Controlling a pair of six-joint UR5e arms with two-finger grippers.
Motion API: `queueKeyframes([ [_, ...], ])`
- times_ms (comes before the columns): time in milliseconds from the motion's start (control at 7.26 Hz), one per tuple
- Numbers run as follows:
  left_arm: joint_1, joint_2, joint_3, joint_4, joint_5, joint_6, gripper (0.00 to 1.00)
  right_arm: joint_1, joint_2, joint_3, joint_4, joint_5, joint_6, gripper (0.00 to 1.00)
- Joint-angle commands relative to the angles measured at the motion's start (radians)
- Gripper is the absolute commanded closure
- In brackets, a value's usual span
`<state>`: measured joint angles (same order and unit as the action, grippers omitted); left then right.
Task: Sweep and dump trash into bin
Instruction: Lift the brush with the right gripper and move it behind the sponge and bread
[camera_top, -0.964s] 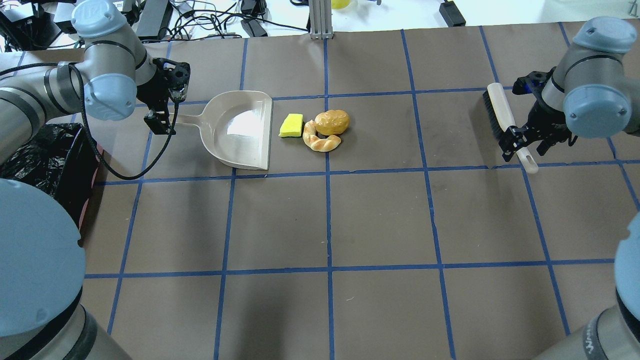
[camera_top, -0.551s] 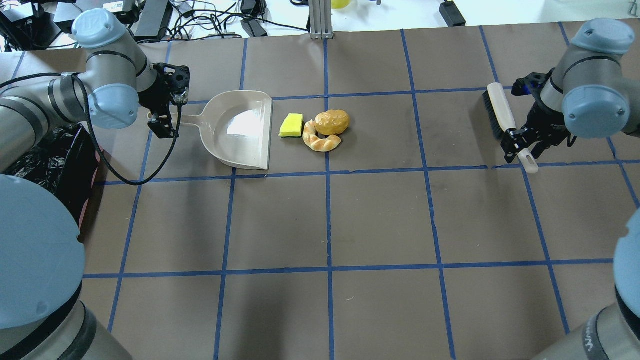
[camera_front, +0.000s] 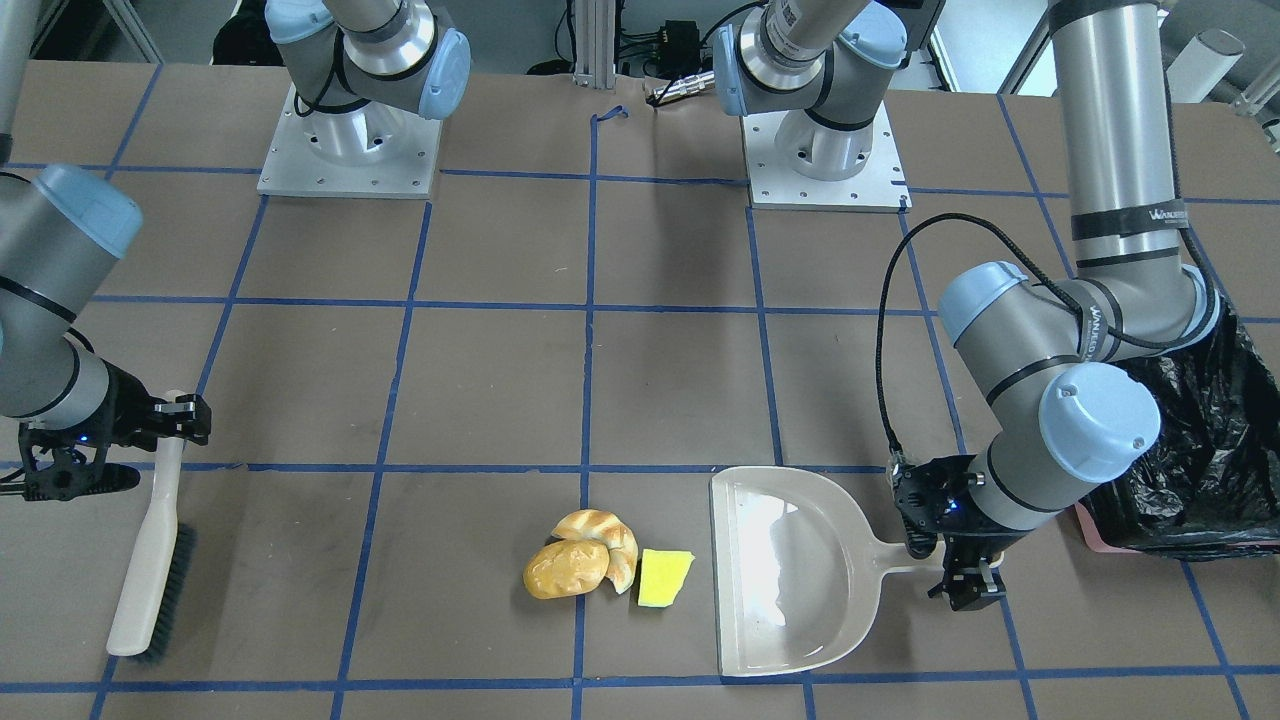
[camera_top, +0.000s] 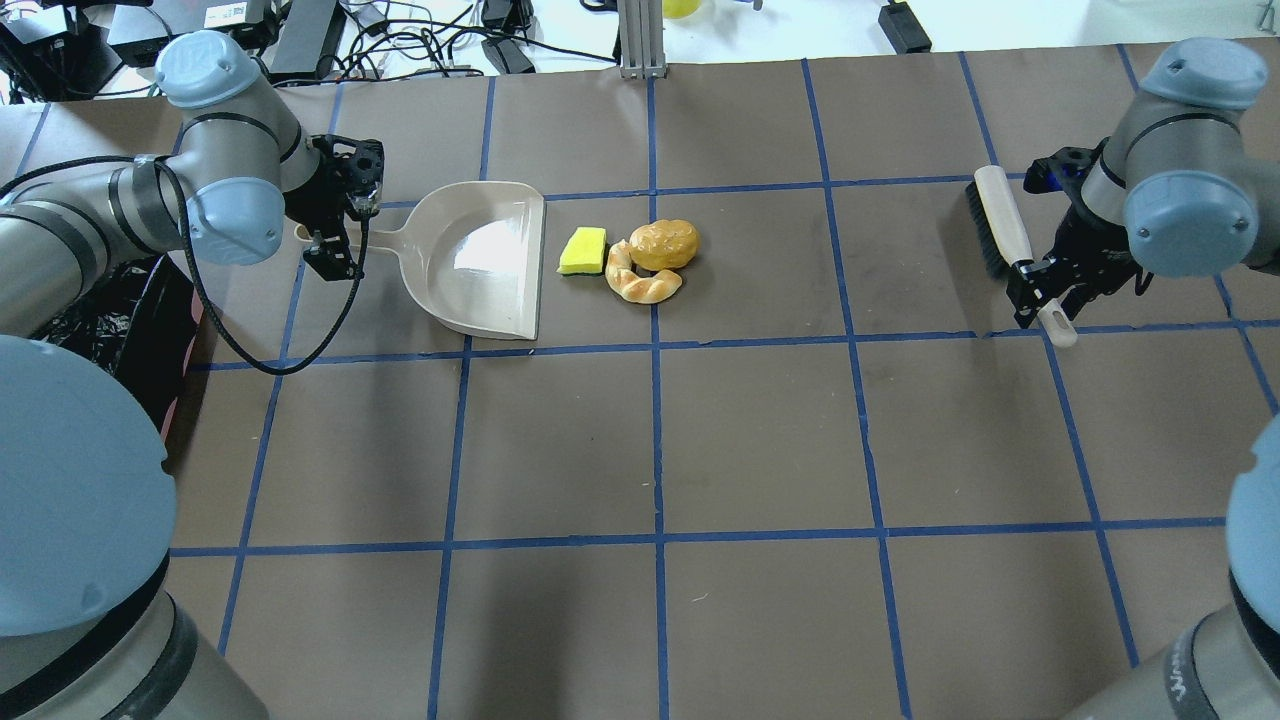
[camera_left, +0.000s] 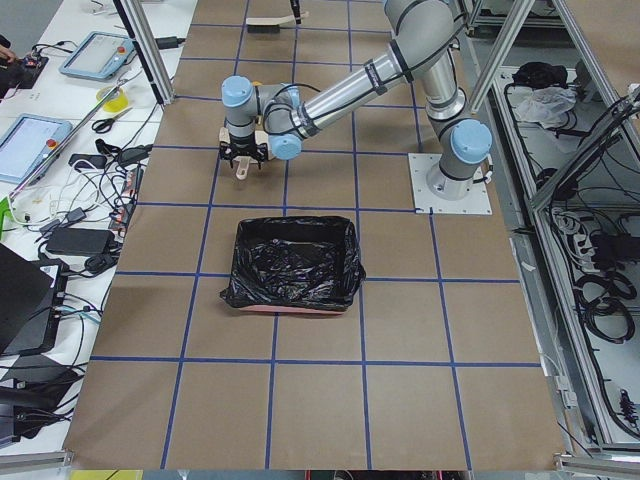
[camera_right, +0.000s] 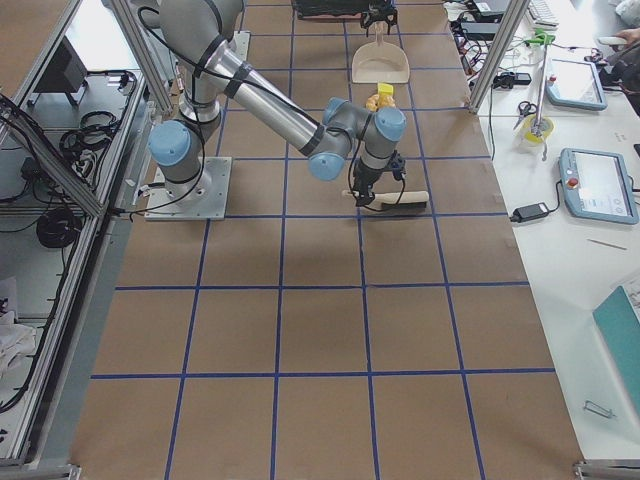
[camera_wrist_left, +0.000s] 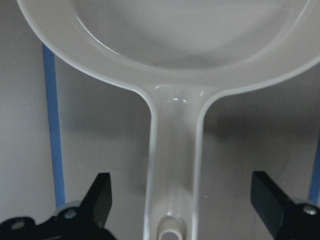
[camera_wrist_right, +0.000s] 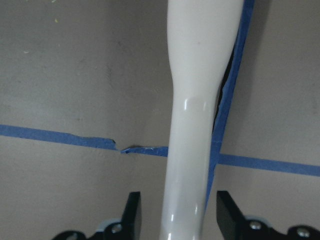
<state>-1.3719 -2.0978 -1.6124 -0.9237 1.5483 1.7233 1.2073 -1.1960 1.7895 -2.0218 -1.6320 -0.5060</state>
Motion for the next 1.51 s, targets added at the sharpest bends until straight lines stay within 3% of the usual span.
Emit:
queueKeyframes([
  [0,0.001,-0.001,0.002,0.002,0.001,-0.008,0.91,0.0,0.004,-0.002,0.0,0.0,0.004,0.94],
  [138,0.001,0.001,0.003,0.002,0.001,-0.005,1.0,0.0,0.009,-0.008,0.006,-0.006,0.003,1.0],
  [413,-0.003,0.001,0.006,0.002,0.004,0.004,1.0,0.003,0.004,-0.027,0.014,0.0,0.006,1.0],
  [689,-0.013,-0.001,0.006,0.002,0.009,0.007,1.0,0.04,-0.002,-0.115,0.091,0.017,0.079,1.0],
  [964,-0.016,-0.007,0.005,0.0,0.012,0.007,1.0,0.148,0.003,-0.195,0.162,0.017,0.194,1.0],
  [1377,-0.018,-0.007,0.011,-0.004,0.027,0.018,1.0,0.346,0.007,-0.206,0.155,0.041,0.461,1.0],
])
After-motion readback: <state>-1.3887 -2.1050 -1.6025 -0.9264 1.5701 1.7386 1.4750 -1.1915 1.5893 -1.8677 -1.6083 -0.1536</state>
